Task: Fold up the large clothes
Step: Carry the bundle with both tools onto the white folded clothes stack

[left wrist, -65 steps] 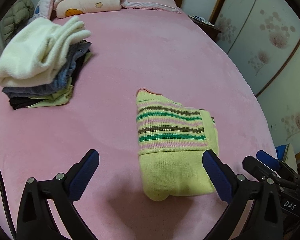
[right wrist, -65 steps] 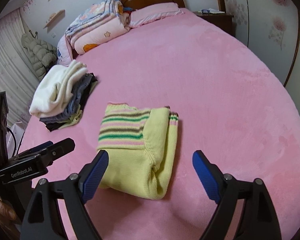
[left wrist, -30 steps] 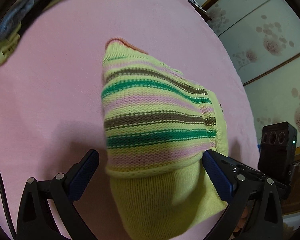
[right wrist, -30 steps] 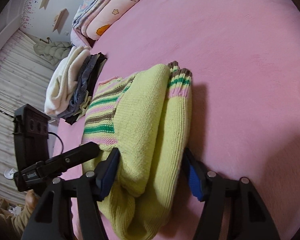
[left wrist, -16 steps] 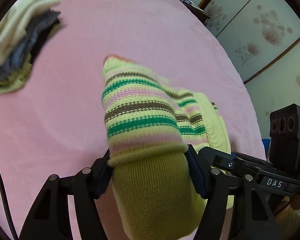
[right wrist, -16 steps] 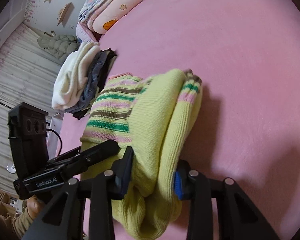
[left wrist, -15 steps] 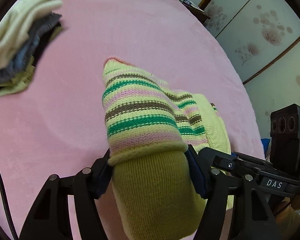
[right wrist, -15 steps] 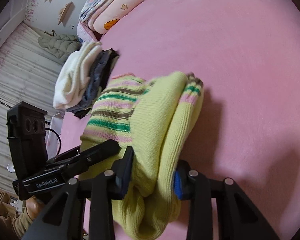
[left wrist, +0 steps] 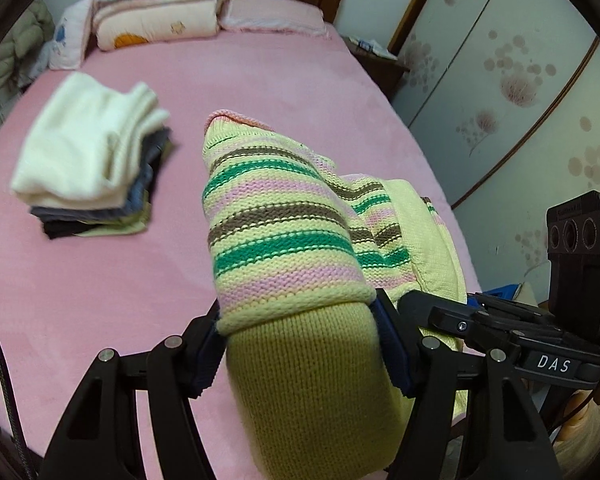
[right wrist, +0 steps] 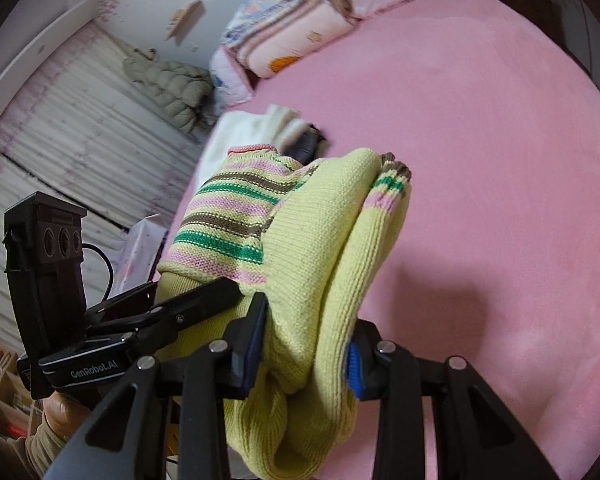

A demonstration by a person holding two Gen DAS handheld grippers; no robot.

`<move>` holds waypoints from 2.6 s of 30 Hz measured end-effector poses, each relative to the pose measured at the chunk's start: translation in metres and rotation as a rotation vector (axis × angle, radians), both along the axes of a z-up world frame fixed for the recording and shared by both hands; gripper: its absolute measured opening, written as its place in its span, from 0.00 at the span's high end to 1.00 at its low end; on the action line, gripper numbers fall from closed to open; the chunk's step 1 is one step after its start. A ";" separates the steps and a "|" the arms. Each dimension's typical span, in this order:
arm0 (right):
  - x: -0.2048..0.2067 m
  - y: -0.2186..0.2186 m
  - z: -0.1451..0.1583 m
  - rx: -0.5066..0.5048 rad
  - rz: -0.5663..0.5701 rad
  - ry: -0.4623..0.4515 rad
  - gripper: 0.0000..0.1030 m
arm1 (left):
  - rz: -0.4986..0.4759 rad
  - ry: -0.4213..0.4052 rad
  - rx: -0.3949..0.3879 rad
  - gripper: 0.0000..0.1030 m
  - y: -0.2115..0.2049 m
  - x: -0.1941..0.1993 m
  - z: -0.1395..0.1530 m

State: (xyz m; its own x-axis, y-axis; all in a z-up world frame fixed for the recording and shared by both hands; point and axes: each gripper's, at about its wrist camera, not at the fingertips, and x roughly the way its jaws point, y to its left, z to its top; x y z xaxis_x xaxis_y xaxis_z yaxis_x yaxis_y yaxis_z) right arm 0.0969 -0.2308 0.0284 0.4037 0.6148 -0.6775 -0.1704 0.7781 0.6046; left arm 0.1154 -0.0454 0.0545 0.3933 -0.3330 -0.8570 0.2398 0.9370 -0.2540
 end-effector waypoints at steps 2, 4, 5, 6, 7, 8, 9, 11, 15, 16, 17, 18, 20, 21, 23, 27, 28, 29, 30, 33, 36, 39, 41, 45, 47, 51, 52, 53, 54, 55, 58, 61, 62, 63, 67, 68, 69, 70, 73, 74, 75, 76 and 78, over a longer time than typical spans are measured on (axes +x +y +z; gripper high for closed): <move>-0.005 0.008 0.016 0.007 0.018 -0.017 0.67 | 0.013 -0.017 0.008 0.36 0.012 -0.007 0.018; -0.006 0.019 0.028 0.018 0.037 -0.028 0.67 | 0.025 -0.034 0.019 0.36 0.023 -0.013 0.033; -0.006 0.025 0.032 0.022 0.046 -0.032 0.67 | 0.029 -0.042 0.024 0.36 0.029 -0.017 0.039; -0.007 0.032 0.036 0.024 0.057 -0.035 0.67 | 0.035 -0.048 0.029 0.36 0.038 -0.020 0.044; -0.006 0.040 0.039 0.024 0.064 -0.037 0.67 | 0.039 -0.052 0.030 0.36 0.044 -0.026 0.047; -0.005 0.047 0.041 0.023 0.071 -0.040 0.67 | 0.042 -0.054 0.030 0.36 0.053 -0.027 0.050; -0.003 0.057 0.043 0.020 0.079 -0.043 0.67 | 0.044 -0.055 0.027 0.36 0.065 -0.026 0.052; 0.000 0.074 0.044 0.015 0.086 -0.045 0.67 | 0.045 -0.052 0.019 0.36 0.083 -0.024 0.051; 0.013 0.116 0.043 -0.006 0.077 -0.037 0.67 | 0.021 -0.041 0.002 0.36 0.130 -0.007 0.046; 0.016 0.127 0.043 -0.009 0.069 -0.032 0.67 | 0.009 -0.033 -0.004 0.36 0.145 0.002 0.044; 0.024 0.142 0.041 -0.012 0.053 -0.022 0.67 | -0.001 -0.024 -0.010 0.36 0.160 0.012 0.043; 0.027 0.152 0.041 -0.012 0.041 -0.014 0.67 | -0.012 -0.015 -0.013 0.36 0.175 0.022 0.041; 0.041 0.175 0.037 -0.006 0.018 0.000 0.67 | -0.029 -0.014 -0.006 0.36 0.199 0.042 0.035; 0.047 0.187 0.033 0.002 0.006 0.006 0.67 | -0.038 -0.017 0.002 0.35 0.212 0.052 0.033; 0.068 0.212 0.027 0.015 -0.016 0.014 0.67 | -0.049 -0.019 0.014 0.35 0.236 0.074 0.029; 0.107 0.253 0.011 0.022 -0.057 0.018 0.67 | -0.069 -0.016 0.026 0.35 0.276 0.122 0.015; 0.118 0.262 0.007 0.023 -0.067 0.017 0.67 | -0.075 -0.016 0.026 0.35 0.285 0.134 0.011; 0.128 0.270 0.003 0.024 -0.077 0.015 0.67 | -0.081 -0.018 0.027 0.35 0.290 0.142 0.009; 0.134 0.276 0.000 0.024 -0.084 0.014 0.67 | -0.089 -0.022 0.025 0.35 0.298 0.155 0.004; 0.162 0.289 -0.009 0.013 -0.110 0.006 0.67 | -0.100 -0.030 0.020 0.35 0.308 0.183 -0.008; 0.186 0.297 -0.014 -0.002 -0.129 -0.006 0.67 | -0.111 -0.043 0.011 0.35 0.312 0.213 -0.019; 0.211 0.301 -0.019 -0.009 -0.149 -0.019 0.67 | -0.119 -0.062 0.003 0.35 0.317 0.242 -0.029; 0.226 0.304 -0.023 -0.015 -0.158 -0.026 0.67 | -0.119 -0.075 0.005 0.35 0.319 0.258 -0.034; 0.252 0.310 -0.031 -0.027 -0.167 -0.048 0.67 | -0.109 -0.098 -0.004 0.35 0.324 0.290 -0.047; 0.267 0.312 -0.038 -0.031 -0.171 -0.058 0.67 | -0.105 -0.106 -0.006 0.35 0.325 0.302 -0.054; 0.295 0.315 -0.051 -0.044 -0.172 -0.075 0.67 | -0.094 -0.126 0.013 0.34 0.326 0.331 -0.073; 0.301 0.316 -0.055 -0.048 -0.170 -0.078 0.67 | -0.088 -0.127 0.014 0.34 0.327 0.338 -0.078; 0.308 0.316 -0.059 -0.053 -0.168 -0.080 0.67 | -0.080 -0.127 0.013 0.34 0.328 0.344 -0.082; 0.314 0.316 -0.061 -0.055 -0.166 -0.083 0.67 | -0.075 -0.127 0.013 0.34 0.328 0.348 -0.086; 0.320 0.317 -0.062 -0.060 -0.161 -0.087 0.67 | -0.067 -0.125 0.010 0.34 0.329 0.353 -0.091; 0.334 0.316 -0.072 -0.082 -0.145 -0.094 0.67 | -0.054 -0.115 0.005 0.34 0.330 0.362 -0.104; 0.345 0.316 -0.086 -0.122 -0.133 -0.075 0.67 | -0.053 -0.094 0.027 0.34 0.327 0.366 -0.123; 0.348 0.317 -0.092 -0.132 -0.124 -0.064 0.67 | -0.053 -0.096 0.031 0.33 0.327 0.367 -0.127; 0.349 0.318 -0.096 -0.137 -0.121 -0.061 0.67 | -0.054 -0.102 0.036 0.32 0.326 0.367 -0.131; 0.347 0.318 -0.102 -0.149 -0.118 -0.067 0.67 | -0.046 -0.111 0.030 0.27 0.326 0.364 -0.137; 0.347 0.318 -0.102 -0.150 -0.118 -0.066 0.66 | -0.046 -0.114 0.032 0.27 0.325 0.362 -0.137; 0.348 0.318 -0.103 -0.154 -0.119 -0.064 0.66 | -0.050 -0.118 0.040 0.26 0.324 0.362 -0.139; 0.348 0.319 -0.104 -0.160 -0.120 -0.064 0.65 | -0.054 -0.123 0.051 0.26 0.322 0.361 -0.140; 0.345 0.320 -0.103 -0.192 -0.113 -0.072 0.62 | -0.057 -0.127 0.069 0.24 0.319 0.358 -0.140; 0.345 0.321 -0.101 -0.207 -0.109 -0.079 0.61 | -0.055 -0.125 0.072 0.23 0.318 0.358 -0.139; 0.342 0.322 -0.100 -0.218 -0.105 -0.085 0.61 | -0.050 -0.122 0.076 0.23 0.318 0.358 -0.139; 0.341 0.322 -0.098 -0.232 -0.101 -0.091 0.60 | -0.046 -0.120 0.078 0.22 0.318 0.357 -0.137; 0.338 0.325 -0.093 -0.269 -0.093 -0.105 0.58 | -0.036 -0.110 0.081 0.21 0.318 0.357 -0.136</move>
